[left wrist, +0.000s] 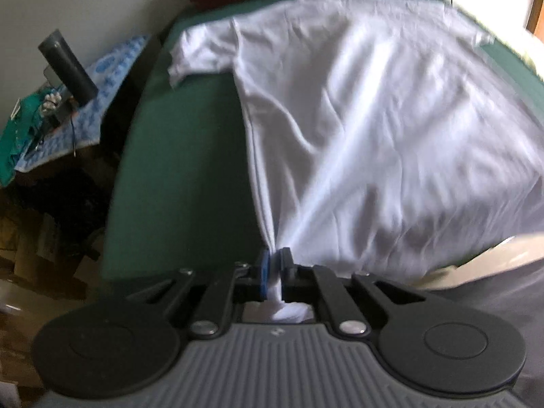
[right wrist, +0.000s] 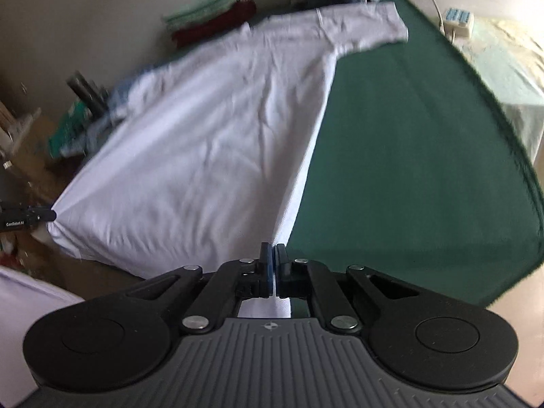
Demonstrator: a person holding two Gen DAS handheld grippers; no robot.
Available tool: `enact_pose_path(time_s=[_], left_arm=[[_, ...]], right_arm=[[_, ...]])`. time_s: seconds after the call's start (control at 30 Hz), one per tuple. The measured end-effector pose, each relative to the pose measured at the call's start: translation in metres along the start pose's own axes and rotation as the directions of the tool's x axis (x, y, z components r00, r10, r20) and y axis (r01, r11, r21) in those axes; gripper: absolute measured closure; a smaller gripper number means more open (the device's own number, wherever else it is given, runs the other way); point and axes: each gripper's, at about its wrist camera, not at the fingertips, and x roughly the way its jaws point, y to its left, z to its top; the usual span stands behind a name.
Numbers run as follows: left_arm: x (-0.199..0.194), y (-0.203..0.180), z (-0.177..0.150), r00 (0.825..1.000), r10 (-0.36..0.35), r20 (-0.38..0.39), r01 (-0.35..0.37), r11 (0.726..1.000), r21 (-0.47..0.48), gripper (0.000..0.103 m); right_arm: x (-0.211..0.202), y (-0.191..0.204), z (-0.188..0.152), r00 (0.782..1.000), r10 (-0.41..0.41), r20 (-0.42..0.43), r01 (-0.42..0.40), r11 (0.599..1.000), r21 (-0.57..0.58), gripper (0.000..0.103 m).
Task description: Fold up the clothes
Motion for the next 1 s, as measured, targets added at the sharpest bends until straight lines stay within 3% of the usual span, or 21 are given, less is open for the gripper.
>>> enact_pose_path(time_s=[0.1,0.17,0.2,0.23,0.4,0.53,0.6,0.63,0.7,0.8,0.9,1.0], left_arm=[[0.019,0.005,-0.01,0.997,0.032,-0.074,-0.034,0.999,-0.028,0.1],[0.016,0.012,-0.015,0.996,0.039,-0.075,-0.042,0.998,-0.046,0.091],[0.012,0.017,-0.016,0.997,0.054,-0.063,-0.057,0.998,-0.04,0.08],[0.008,0.021,-0.017,0.996,0.07,-0.052,-0.072,0.997,-0.035,0.077],[-0.018,0.036,-0.007,0.993,0.115,0.013,-0.114,0.989,-0.092,0.075],[-0.026,0.02,0.002,0.995,0.054,0.089,-0.048,0.996,-0.071,0.071],[-0.019,0.001,0.006,0.994,0.028,0.108,-0.024,0.999,-0.034,0.065],[-0.015,-0.007,0.007,0.994,0.014,0.111,-0.012,1.0,-0.021,0.064],[-0.006,-0.019,0.009,0.994,-0.005,0.105,0.006,1.0,-0.004,0.063],[0.008,-0.027,0.009,0.997,-0.007,0.078,0.006,1.0,0.006,0.062],[0.012,-0.021,0.006,0.998,0.006,0.067,-0.006,1.0,-0.009,0.052],[0.014,-0.011,0.003,0.998,0.011,0.063,-0.009,1.0,-0.03,0.05]], right_arm=[[0.0,0.003,0.0,1.0,0.004,-0.011,-0.004,1.0,-0.029,0.101],[-0.002,0.002,0.0,1.0,-0.012,-0.014,0.011,0.999,-0.046,0.101],[-0.004,0.002,-0.001,1.0,-0.023,-0.014,0.022,0.998,-0.054,0.102],[-0.006,0.0,-0.001,0.999,-0.033,-0.015,0.032,0.998,-0.055,0.102],[-0.018,-0.012,-0.003,0.999,-0.051,-0.017,0.051,0.998,-0.036,0.102],[-0.016,-0.01,-0.004,0.998,-0.048,-0.033,0.045,0.997,-0.066,0.101],[-0.007,-0.014,-0.009,0.997,-0.046,-0.059,0.042,0.997,-0.058,0.088],[-0.003,-0.014,-0.013,0.998,-0.039,-0.058,0.036,0.998,-0.053,0.07],[0.004,-0.015,-0.02,0.998,-0.024,-0.053,0.022,0.999,-0.048,0.053],[0.014,-0.014,-0.027,0.999,0.019,-0.028,-0.021,0.999,-0.048,0.048],[0.025,-0.017,-0.032,1.0,-0.001,-0.002,0.001,0.999,-0.05,0.048],[0.034,-0.02,-0.035,1.0,0.001,0.023,0.0,0.999,-0.042,0.048]])
